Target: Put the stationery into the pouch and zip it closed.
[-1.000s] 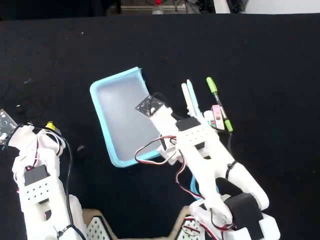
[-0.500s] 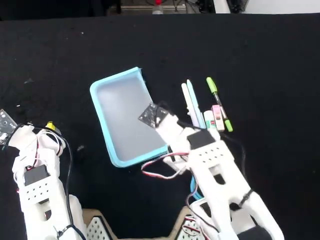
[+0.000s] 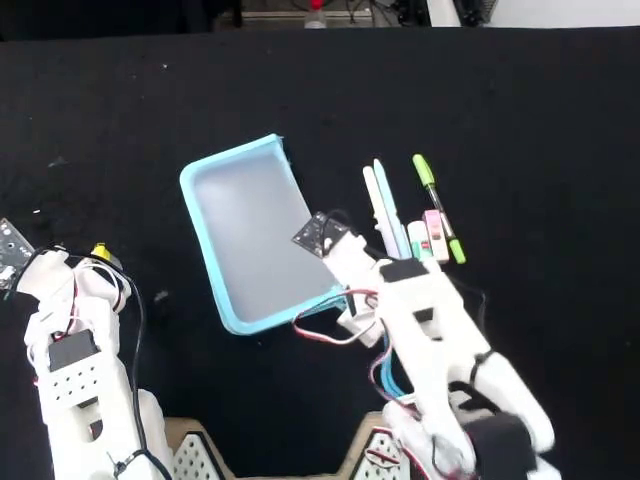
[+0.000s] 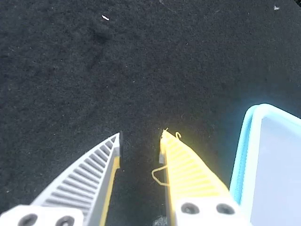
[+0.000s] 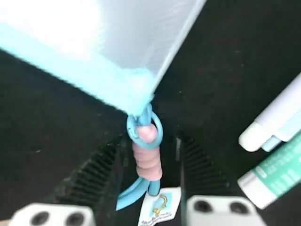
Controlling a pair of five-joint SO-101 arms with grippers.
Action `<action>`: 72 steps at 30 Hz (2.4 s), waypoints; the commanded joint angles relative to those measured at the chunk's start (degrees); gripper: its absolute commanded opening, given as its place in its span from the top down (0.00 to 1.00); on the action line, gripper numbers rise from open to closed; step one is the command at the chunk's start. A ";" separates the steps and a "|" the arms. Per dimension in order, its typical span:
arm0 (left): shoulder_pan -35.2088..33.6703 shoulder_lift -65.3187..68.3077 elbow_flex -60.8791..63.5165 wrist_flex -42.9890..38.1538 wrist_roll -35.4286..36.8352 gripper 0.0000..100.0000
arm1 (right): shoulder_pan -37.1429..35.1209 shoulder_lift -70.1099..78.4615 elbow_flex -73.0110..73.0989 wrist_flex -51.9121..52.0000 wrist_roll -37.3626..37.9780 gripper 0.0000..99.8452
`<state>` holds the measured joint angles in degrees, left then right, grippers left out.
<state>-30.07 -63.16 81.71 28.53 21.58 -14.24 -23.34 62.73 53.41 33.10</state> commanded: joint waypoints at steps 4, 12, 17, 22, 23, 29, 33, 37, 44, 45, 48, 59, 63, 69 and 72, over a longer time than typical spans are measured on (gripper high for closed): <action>0.40 -0.62 -3.65 -1.14 0.26 0.86 | 2.11 5.76 -0.75 -4.84 0.88 0.86; 0.84 -0.62 -3.65 -1.14 0.18 0.86 | 1.93 -8.31 -7.96 8.00 0.62 0.99; 2.77 -0.62 -3.74 -1.14 -3.78 0.86 | -0.35 -21.93 -21.85 15.03 0.62 0.99; 8.92 -0.62 -3.91 -1.14 -7.91 0.86 | -11.96 -27.47 -24.66 15.38 0.62 0.99; 10.33 -0.62 -4.09 -1.14 -8.44 0.86 | -13.89 -27.65 -24.66 15.56 0.62 0.99; 16.13 -0.62 -4.53 -1.14 -10.29 0.86 | -19.87 -28.00 -25.71 13.27 0.53 0.99; 20.00 -0.62 -4.09 -0.70 -10.37 0.86 | -20.13 -28.00 -25.63 5.63 -1.23 0.99; 22.90 -0.62 -2.51 -1.05 -13.89 0.86 | -20.04 -28.00 -25.71 -3.25 -12.04 0.99; 28.79 -0.62 -0.92 -0.97 -18.46 0.86 | -27.60 -27.91 -25.01 -8.18 -17.05 0.99; 28.97 -0.62 -0.84 -1.05 -18.55 0.86 | -29.01 -27.91 -25.10 -8.09 -17.05 0.99; 28.62 -0.62 -0.92 -1.05 -18.37 0.86 | -31.03 -28.00 -25.10 -8.35 -17.05 0.99; 23.87 -0.70 -1.71 -0.18 -18.29 0.86 | -30.95 -28.00 -24.31 -7.12 -16.70 0.99; 18.86 -0.70 -10.86 12.40 -18.73 0.86 | -31.03 -28.00 -22.73 -7.47 -16.70 0.99; 16.13 -0.70 -22.02 26.02 -18.81 0.86 | -31.30 -27.91 -22.55 -8.26 -16.62 0.99; 16.04 -0.70 -22.64 26.29 -19.43 0.86 | -31.30 -28.00 -22.55 -11.87 -16.62 0.99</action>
<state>-13.45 -63.08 64.13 53.32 3.21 -44.92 -49.89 40.66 46.11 16.66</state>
